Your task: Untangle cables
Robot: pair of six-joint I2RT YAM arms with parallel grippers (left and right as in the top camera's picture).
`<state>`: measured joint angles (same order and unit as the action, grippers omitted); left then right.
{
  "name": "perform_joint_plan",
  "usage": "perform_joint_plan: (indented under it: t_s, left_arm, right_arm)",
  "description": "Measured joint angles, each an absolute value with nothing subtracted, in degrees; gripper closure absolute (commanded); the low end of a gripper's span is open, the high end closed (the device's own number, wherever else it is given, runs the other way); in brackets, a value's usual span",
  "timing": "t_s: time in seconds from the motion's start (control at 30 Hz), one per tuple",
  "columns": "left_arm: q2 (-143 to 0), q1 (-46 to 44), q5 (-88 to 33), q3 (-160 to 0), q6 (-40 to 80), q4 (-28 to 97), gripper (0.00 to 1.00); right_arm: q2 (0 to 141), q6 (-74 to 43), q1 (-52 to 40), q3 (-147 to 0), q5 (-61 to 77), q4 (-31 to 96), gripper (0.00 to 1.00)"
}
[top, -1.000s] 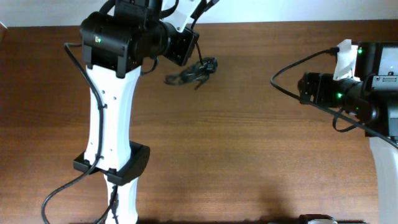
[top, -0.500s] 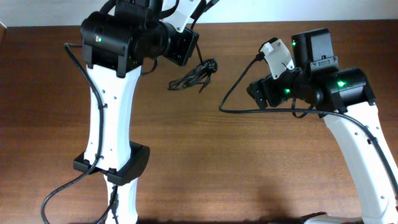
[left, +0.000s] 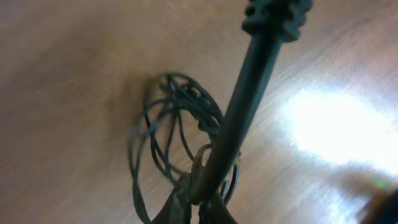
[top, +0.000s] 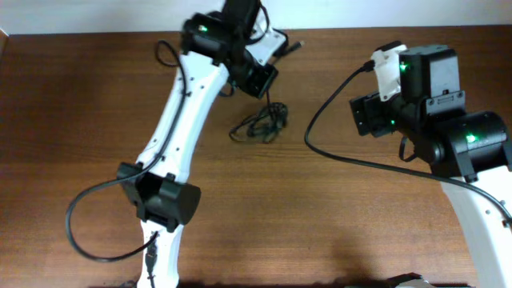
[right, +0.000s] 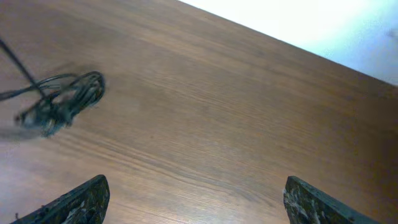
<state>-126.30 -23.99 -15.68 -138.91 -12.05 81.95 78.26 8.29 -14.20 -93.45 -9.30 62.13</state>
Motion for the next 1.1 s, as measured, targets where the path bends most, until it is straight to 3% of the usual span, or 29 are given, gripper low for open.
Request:
perform_joint_plan:
  t_s: [0.4, 0.43, 0.47, 0.77, 0.93, 1.1]
  left_arm:
    - [-126.28, -31.51, -20.27, -111.7, -14.15, 62.61, 1.0]
    - [-126.3, -32.36, -20.51, -110.15, -14.15, 61.82, 0.89]
    - [-126.3, -33.47, -20.71, -108.66, -14.15, 61.56, 0.01]
    - [-126.3, -36.36, -18.33, -109.03, -13.63, 61.89, 0.01]
    - [-126.3, -36.03, -16.84, -118.3, -13.02, 65.32, 0.01]
    - [-126.28, -36.8, -17.37, -124.46, -10.24, 60.51, 0.01]
  right_arm:
    - [76.71, 3.53, -9.67, -97.69, -16.51, 63.05, 0.1]
    - [76.44, 3.38, -9.34, -97.71, -16.51, 63.05, 0.1]
    - [76.23, 3.22, -9.13, -97.73, -16.47, 63.09, 0.11]
    - [76.12, 3.14, -9.02, -97.73, -15.38, 64.27, 0.1]
    - [76.12, 3.07, -9.02, -97.73, -14.5, 64.45, 0.1]
    - [76.12, 3.01, -9.02, -97.73, -13.85, 65.17, 0.11]
